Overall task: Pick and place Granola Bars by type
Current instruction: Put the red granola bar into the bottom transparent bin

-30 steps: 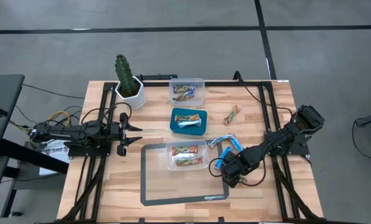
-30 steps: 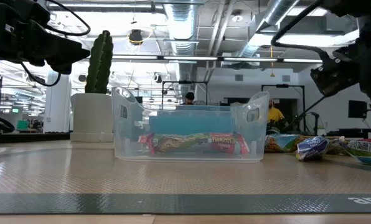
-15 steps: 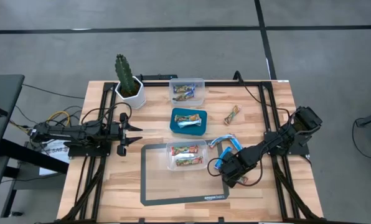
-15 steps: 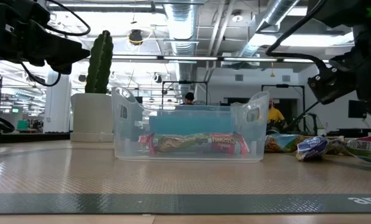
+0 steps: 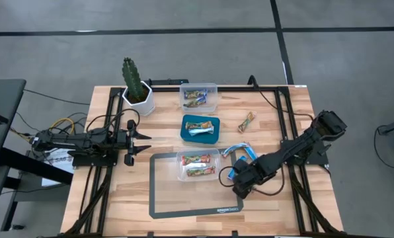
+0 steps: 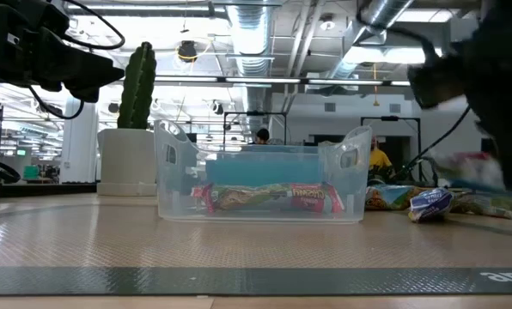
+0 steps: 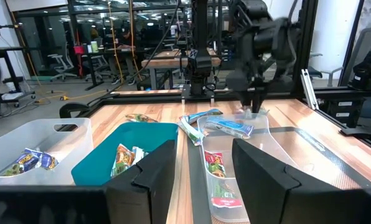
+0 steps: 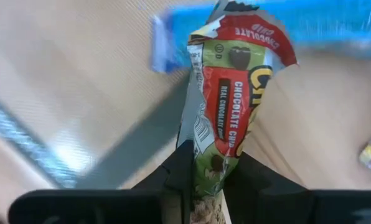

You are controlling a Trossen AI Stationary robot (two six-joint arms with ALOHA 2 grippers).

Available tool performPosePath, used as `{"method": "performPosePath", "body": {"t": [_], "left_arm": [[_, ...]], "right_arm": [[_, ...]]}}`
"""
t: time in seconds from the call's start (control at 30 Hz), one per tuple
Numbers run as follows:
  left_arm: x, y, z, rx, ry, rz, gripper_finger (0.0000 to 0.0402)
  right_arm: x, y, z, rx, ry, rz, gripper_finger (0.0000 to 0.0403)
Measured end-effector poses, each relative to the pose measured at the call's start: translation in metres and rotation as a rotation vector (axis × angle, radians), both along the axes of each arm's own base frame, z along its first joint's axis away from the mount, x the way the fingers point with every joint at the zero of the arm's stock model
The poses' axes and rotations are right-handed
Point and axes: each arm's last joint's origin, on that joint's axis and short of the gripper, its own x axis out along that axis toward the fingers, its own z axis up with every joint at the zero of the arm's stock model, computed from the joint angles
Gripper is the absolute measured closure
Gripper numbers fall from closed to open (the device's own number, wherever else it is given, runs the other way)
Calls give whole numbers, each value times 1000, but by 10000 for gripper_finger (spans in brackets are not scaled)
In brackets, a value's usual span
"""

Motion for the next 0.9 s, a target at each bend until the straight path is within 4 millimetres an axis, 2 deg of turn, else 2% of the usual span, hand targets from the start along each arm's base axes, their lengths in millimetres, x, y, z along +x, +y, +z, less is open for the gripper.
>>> {"method": "performPosePath", "body": {"t": [0.23,0.5,0.73,0.9], "left_arm": [[0,0,0,0,-1,-1,248],[0,0,0,0,0,0,248],[0,0,0,0,0,0,248],[0,0,0,0,0,-1,248]], "right_arm": [[1,-4,35,-31,-181,34,342],[21,-15,73,-117,-483,147,342],[43,-22,91,-301,-719,268,342],[55,-30,91,-450,-763,288,342]]}}
